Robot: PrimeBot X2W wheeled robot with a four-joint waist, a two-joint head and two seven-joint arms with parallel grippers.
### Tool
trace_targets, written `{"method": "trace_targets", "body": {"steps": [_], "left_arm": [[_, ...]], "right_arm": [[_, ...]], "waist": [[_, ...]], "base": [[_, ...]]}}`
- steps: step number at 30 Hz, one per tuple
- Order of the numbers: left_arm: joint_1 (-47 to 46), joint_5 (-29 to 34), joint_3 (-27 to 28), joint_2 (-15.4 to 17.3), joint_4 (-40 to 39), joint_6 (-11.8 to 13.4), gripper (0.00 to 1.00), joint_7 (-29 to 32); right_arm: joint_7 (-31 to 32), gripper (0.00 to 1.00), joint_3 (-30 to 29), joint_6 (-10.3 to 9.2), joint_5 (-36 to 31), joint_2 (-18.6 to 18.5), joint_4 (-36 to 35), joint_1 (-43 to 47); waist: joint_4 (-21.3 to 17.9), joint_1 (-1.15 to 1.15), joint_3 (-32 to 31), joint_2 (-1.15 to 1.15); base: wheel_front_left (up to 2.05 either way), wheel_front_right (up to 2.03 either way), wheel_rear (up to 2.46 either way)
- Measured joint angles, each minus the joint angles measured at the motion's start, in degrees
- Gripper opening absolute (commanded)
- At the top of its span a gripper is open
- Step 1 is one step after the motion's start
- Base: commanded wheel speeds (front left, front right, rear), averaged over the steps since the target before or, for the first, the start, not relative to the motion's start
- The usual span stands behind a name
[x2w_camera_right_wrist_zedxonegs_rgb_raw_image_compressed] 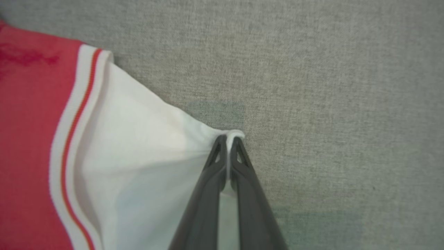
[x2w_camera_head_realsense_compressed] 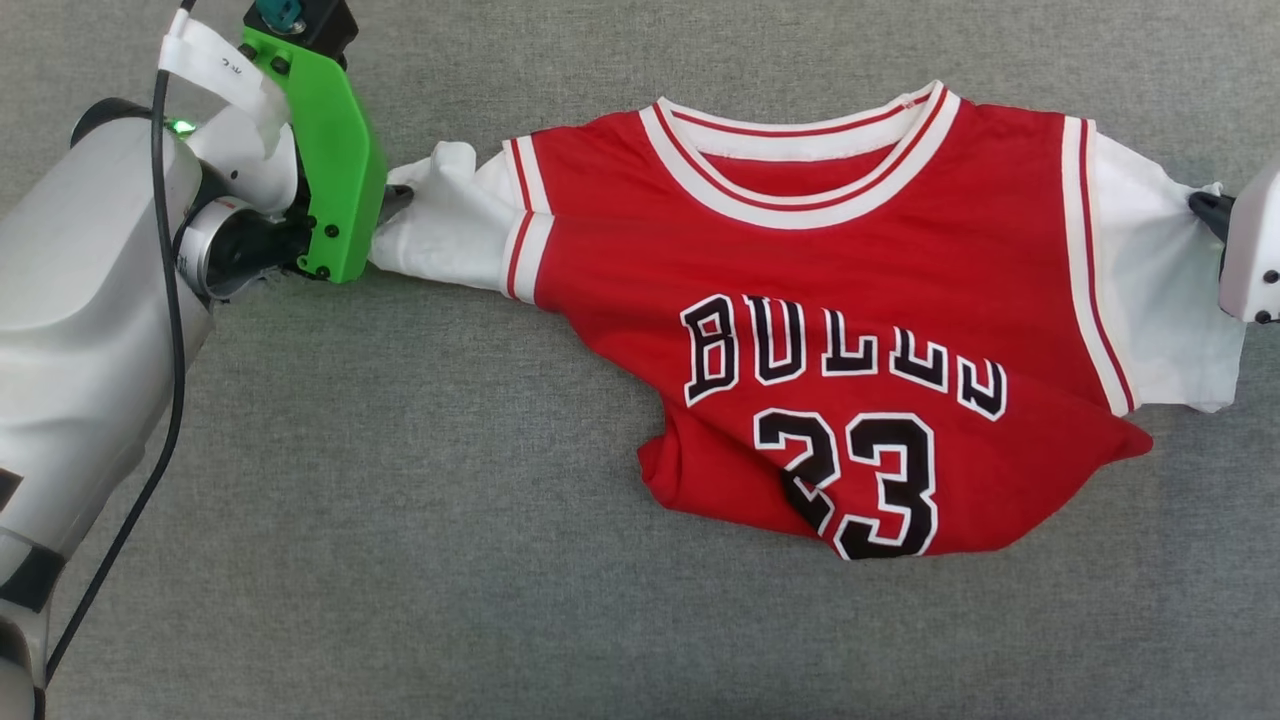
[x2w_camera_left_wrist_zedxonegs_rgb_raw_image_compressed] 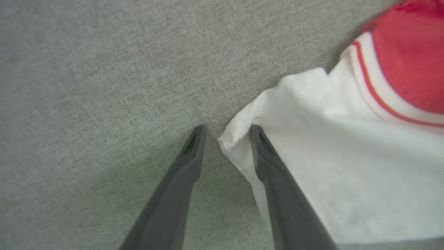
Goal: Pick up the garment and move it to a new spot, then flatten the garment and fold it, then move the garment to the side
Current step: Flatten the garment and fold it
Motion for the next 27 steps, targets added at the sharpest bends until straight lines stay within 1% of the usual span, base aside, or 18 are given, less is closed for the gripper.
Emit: {"method": "trace_targets", "body": {"steps": [3, 6, 9, 13, 19, 27], "left_arm": [[-0.10, -1.53, -0.79, -0.32, 1.00, -0.03, 0.00, -0.12], [-0.04, -2.65, -1.19, -0.62, 2.15, -0.04, 0.00, -2.23], [0.11, -2.57, -1.22, -0.97, 3.83, -0.05, 0.00, -7.01], [0.16, -0.42, -2.09, -0.46, 5.87, -0.05, 0.00, -13.38], [0.70, -1.79, -1.66, -0.25, 5.71, -0.05, 0.00, -21.03], [2.58, -2.41, -1.23, 2.43, 4.04, -0.07, 0.00, -31.32]], "right_arm": [[-0.55, 0.00, 0.24, 0.00, 0.02, -0.01, 0.56, -0.13], [-1.08, 0.00, 0.48, 0.00, 0.09, -0.11, 1.21, -0.13], [-1.70, 0.00, 0.62, 0.00, 0.14, -0.35, 1.81, -0.10], [-3.50, 0.00, 0.66, 0.00, 0.40, -1.37, 2.55, 0.23], [-8.27, 0.00, 0.49, 0.00, 0.54, -3.75, 1.96, 0.77], [-14.18, 0.00, 0.79, 0.01, 1.91, -6.46, -1.83, 2.29]], "waist": [[0.07, 0.00, -0.39, 0.00], [0.27, 0.00, -1.14, 0.00], [0.55, 0.00, -2.23, 0.00], [1.01, 0.01, -4.30, 0.00], [1.80, 0.00, -8.44, 0.00], [2.80, 0.00, -15.12, 0.00]], "base": [[0.00, 0.00, 0.00], [0.00, 0.00, 0.00], [0.00, 0.00, 0.00], [0.00, 0.00, 0.00], [0.00, 0.00, 0.00], [0.00, 0.00, 0.00]]}}
